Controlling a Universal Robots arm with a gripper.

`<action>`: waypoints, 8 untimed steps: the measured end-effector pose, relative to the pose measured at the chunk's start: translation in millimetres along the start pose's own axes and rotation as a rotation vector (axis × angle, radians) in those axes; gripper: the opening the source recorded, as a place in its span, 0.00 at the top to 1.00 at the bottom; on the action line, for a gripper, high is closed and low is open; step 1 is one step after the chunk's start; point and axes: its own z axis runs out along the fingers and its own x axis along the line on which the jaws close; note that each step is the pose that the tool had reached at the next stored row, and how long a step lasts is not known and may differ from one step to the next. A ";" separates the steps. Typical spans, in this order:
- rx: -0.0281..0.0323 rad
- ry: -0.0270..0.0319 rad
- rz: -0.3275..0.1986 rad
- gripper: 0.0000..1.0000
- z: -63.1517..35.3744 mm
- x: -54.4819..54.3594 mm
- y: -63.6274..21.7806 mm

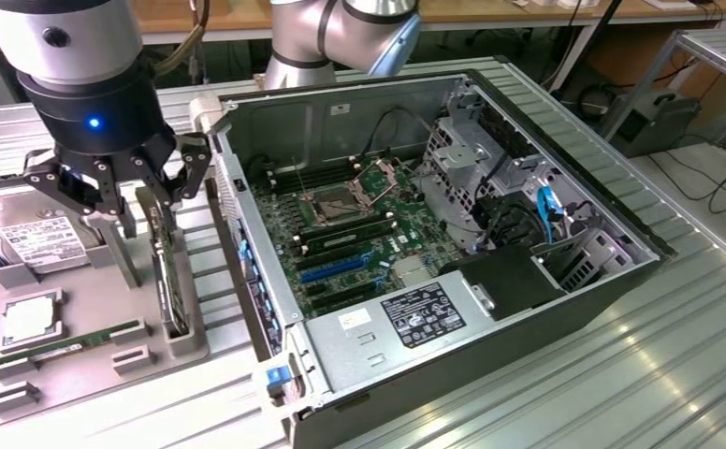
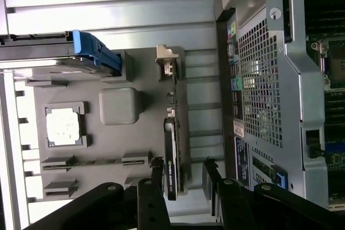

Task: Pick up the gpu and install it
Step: 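Pick up the gpu and move the gpu toward the slot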

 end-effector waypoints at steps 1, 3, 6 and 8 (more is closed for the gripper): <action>0.0000 0.0000 0.000 0.58 1.9 0.6 -0.1; 0.0001 0.0000 0.000 0.58 5.6 1.6 -0.3; 0.0001 0.0000 0.000 0.58 17.6 5.5 -0.8; -0.0001 -0.0002 0.000 0.58 22.7 7.6 -1.1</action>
